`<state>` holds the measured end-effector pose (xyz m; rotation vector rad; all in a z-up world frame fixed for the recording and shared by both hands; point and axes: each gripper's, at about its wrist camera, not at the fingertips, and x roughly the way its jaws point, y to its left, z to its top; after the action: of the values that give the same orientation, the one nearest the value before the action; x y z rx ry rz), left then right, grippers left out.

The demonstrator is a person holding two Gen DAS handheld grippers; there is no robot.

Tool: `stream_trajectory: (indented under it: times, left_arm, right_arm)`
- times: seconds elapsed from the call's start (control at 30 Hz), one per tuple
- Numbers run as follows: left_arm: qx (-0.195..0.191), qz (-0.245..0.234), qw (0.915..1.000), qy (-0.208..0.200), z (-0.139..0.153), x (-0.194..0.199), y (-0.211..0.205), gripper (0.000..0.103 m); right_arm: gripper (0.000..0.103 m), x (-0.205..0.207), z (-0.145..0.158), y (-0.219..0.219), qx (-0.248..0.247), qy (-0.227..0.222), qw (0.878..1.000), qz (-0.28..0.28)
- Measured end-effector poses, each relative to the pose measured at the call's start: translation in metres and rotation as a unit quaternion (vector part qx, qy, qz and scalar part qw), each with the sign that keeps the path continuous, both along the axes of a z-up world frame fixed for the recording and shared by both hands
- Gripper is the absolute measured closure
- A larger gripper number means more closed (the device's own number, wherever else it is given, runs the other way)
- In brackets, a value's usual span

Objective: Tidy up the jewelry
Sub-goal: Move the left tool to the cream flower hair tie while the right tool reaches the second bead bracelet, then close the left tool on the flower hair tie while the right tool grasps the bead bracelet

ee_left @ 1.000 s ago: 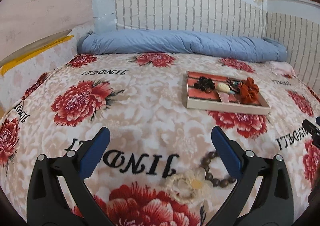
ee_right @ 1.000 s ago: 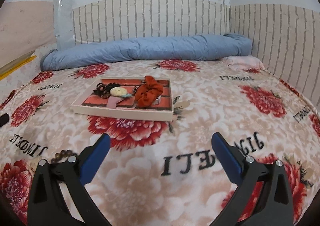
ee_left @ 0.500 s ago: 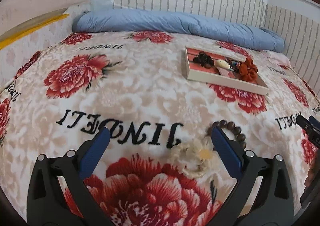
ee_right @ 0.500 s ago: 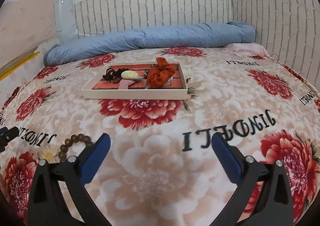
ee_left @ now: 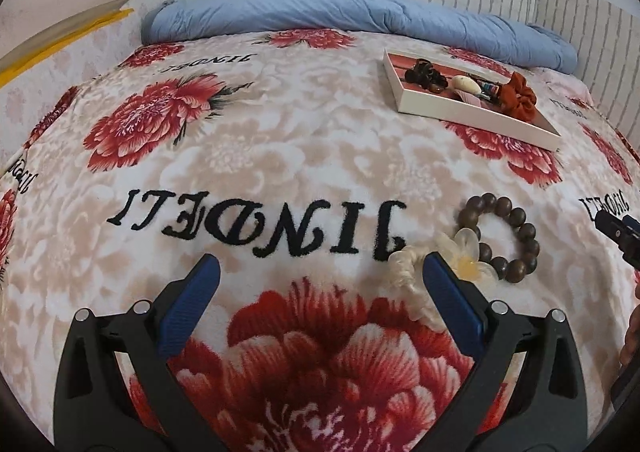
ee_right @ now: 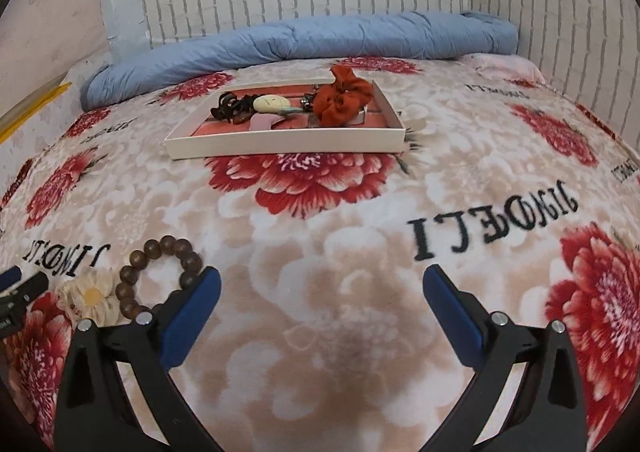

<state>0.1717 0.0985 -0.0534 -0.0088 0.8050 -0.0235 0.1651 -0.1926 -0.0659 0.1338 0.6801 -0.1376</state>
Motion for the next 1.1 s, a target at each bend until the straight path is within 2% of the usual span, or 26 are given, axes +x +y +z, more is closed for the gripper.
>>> stream_trajectory:
  times: [0.17, 0.47, 0.53, 0.67, 0.87, 0.93, 1.03, 1.1]
  left_arm:
    - [0.008, -0.007, 0.9999, 0.009, -0.007, 0.004, -0.001, 0.005]
    - [0.012, -0.024, 0.9995, 0.013, -0.01, 0.008, -0.009, 0.005]
    - [0.013, -0.03, 0.9993, 0.015, -0.011, 0.01, -0.011, 0.006]
    - [0.015, -0.039, 0.9988, 0.026, -0.016, 0.014, -0.017, 0.008]
    - [0.01, -0.053, 0.9975, 0.045, -0.024, 0.021, -0.022, 0.024]
    - [0.006, -0.062, 0.9967, 0.053, -0.027, 0.024, -0.025, 0.038]
    - [0.012, -0.063, 0.9963, 0.058, -0.031, 0.026, -0.029, 0.044]
    - [0.012, -0.062, 0.9964, 0.057, -0.031, 0.027, -0.028, 0.055]
  right_arm:
    - [0.004, 0.005, -0.004, 0.012, -0.019, 0.009, 1.0, 0.008]
    - [0.006, 0.016, -0.01, 0.025, -0.017, 0.027, 0.999, 0.014]
    - [0.011, 0.018, -0.012, 0.027, -0.017, 0.03, 0.999, 0.016]
    - [0.014, 0.021, -0.015, 0.032, -0.02, 0.035, 0.999, 0.021]
    - [0.02, 0.028, -0.017, 0.04, -0.018, 0.044, 0.998, 0.035]
    - [0.021, 0.03, -0.018, 0.045, -0.019, 0.047, 0.998, 0.04]
    - [0.022, 0.033, -0.02, 0.052, -0.02, 0.051, 0.997, 0.047]
    - [0.024, 0.036, -0.021, 0.058, -0.02, 0.056, 0.997, 0.053]
